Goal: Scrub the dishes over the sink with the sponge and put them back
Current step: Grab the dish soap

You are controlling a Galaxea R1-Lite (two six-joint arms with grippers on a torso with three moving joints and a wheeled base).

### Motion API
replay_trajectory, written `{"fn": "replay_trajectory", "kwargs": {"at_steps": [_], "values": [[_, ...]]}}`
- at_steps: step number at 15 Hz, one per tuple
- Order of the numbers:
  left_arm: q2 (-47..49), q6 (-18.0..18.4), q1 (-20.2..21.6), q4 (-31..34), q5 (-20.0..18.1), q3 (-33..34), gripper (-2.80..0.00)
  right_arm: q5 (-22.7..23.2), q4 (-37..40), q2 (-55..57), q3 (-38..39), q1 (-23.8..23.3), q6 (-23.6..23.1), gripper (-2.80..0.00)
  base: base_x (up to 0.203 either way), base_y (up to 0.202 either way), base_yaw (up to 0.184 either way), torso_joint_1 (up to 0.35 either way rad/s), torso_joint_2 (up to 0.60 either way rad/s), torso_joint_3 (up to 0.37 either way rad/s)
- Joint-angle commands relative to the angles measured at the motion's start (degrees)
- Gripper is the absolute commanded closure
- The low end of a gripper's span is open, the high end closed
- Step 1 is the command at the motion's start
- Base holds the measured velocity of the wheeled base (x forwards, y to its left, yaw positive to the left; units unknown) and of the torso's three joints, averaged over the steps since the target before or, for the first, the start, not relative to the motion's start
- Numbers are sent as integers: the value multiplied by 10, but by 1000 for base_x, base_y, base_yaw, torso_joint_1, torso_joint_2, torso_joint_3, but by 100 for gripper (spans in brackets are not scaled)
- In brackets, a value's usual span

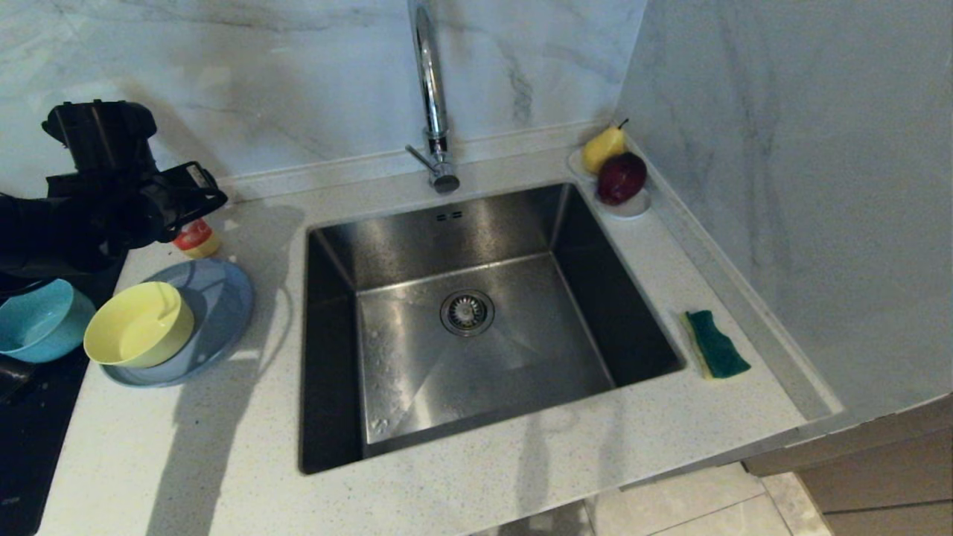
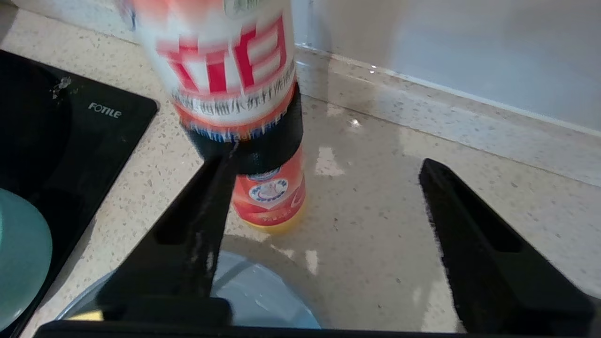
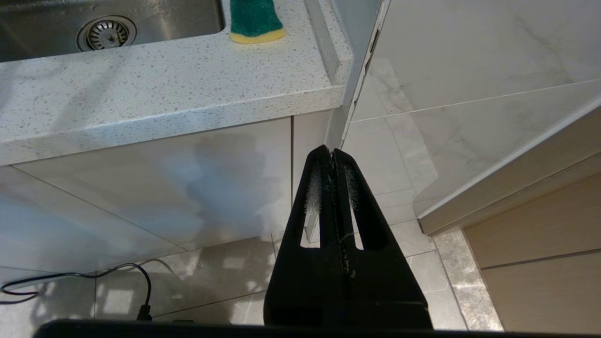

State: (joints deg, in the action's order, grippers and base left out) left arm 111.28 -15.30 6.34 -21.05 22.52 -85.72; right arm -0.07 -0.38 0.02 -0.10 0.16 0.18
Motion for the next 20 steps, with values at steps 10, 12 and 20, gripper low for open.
{"fn": "replay_trajectory", "kwargs": {"at_steps": [10,12,20], "values": [[-30,-9,-14,-66,2,87,-280,0,-1,-1,0,0,0,0,0,0,0,0,0,0],[-23,-10,1,-68,-2,86,-280,0,0,-1,0,0,-1,0,0,0,0,0,0,0],[-1,-8,24,-148,-20,142,-280,0,0,-1,0,0,0,0,0,0,0,0,0,0]]}}
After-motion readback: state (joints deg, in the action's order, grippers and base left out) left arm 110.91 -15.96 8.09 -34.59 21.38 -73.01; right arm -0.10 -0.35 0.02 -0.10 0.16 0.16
